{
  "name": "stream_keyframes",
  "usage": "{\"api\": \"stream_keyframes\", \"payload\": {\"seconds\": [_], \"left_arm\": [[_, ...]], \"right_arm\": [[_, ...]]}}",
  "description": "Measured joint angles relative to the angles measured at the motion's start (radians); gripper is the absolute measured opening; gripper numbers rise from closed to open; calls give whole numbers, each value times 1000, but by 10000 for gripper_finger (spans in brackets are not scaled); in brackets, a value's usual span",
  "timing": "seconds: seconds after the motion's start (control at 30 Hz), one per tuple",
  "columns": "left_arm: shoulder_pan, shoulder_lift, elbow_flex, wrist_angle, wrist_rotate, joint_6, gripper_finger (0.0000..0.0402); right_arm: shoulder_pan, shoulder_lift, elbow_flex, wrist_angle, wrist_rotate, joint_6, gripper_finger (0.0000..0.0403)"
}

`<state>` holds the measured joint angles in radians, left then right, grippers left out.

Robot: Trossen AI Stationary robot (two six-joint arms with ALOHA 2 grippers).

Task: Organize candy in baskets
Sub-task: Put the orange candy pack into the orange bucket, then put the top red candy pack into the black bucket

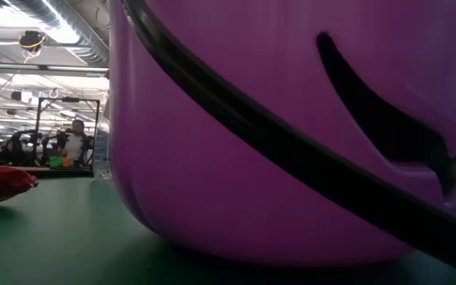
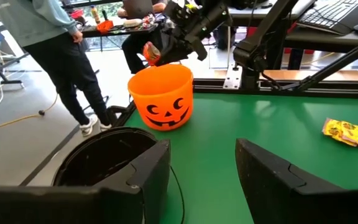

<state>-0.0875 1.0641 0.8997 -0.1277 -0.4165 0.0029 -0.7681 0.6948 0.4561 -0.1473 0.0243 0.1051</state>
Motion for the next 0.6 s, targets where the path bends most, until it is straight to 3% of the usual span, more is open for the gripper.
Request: {"api": "stream_keyframes", "payload": {"seconds": [0.13, 0.4, 0.6], "left_arm": [[0, 0, -1, 0, -12, 1, 170], [0, 0, -1, 0, -12, 1, 170], [0, 0, -1, -30, -16, 1, 170]], "right_arm": [[0, 1, 0, -44, 11, 8, 31], [1, 1, 0, -40, 10, 21, 136], [2, 0, 0, 54, -93, 18, 174]]}}
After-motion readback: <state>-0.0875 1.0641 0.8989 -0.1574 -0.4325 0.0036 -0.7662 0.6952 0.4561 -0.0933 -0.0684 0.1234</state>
